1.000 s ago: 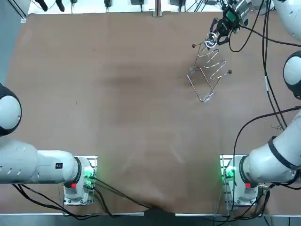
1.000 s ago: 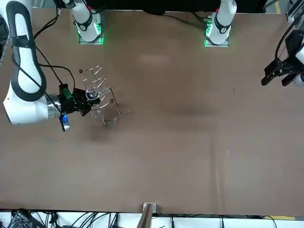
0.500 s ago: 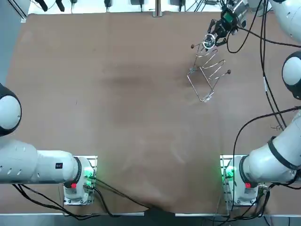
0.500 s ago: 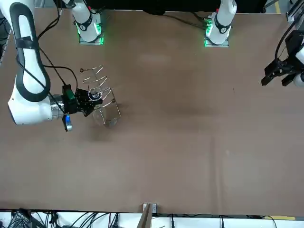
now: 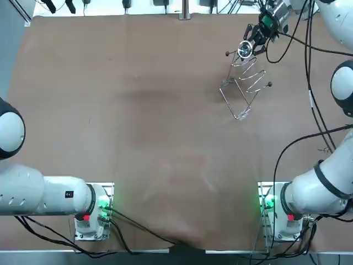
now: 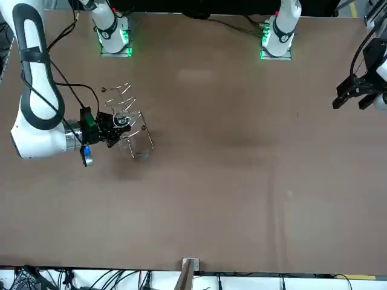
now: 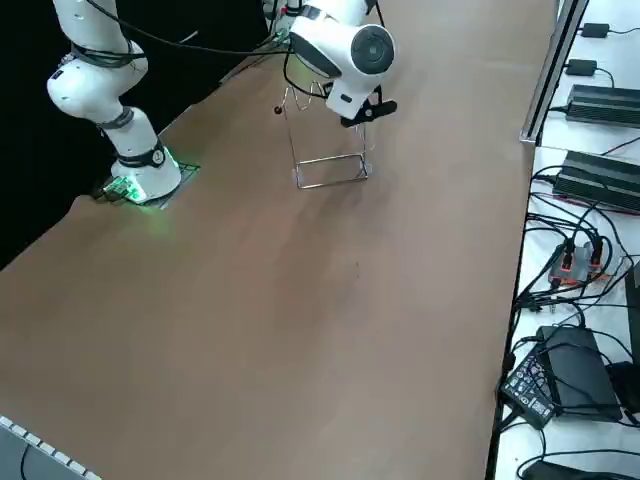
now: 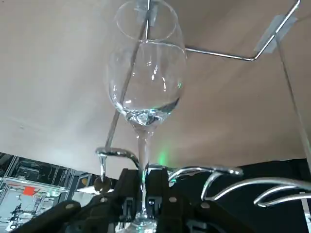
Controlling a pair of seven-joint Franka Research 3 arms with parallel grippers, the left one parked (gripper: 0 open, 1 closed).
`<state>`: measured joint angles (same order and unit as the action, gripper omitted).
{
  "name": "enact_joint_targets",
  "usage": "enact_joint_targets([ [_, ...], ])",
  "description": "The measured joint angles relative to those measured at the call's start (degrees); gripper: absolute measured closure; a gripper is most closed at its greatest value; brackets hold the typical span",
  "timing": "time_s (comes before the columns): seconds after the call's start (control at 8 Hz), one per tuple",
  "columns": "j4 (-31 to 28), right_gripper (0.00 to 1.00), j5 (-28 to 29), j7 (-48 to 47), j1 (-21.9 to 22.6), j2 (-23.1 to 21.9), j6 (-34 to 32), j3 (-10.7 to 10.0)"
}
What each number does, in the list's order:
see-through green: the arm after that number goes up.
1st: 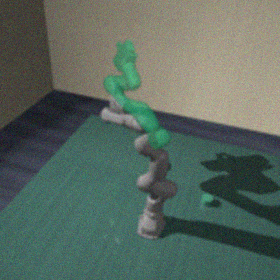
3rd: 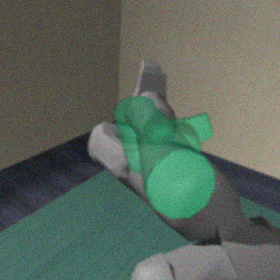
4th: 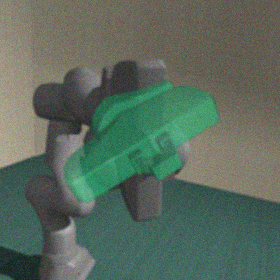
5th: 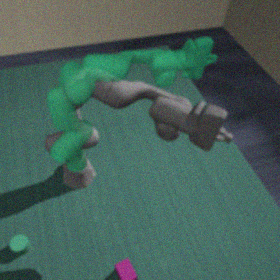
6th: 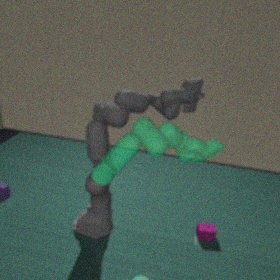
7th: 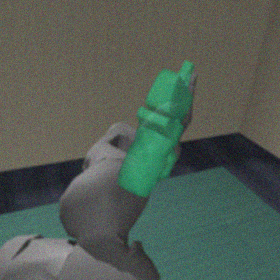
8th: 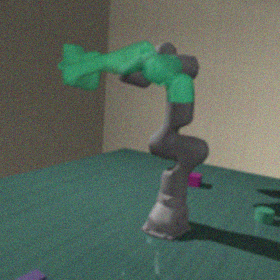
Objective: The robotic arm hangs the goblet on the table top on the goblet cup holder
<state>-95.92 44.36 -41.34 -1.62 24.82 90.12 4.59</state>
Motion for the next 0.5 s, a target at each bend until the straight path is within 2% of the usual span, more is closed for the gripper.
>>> enact_joint_targets([
  [0.38,0.0,0.89,0.0,-0.9,0.0,0.0,-0.2,0.0],
  [0.5,0.0,0.87,0.0,-0.9,-0.1,0.0,-0.3,-0.1],
])
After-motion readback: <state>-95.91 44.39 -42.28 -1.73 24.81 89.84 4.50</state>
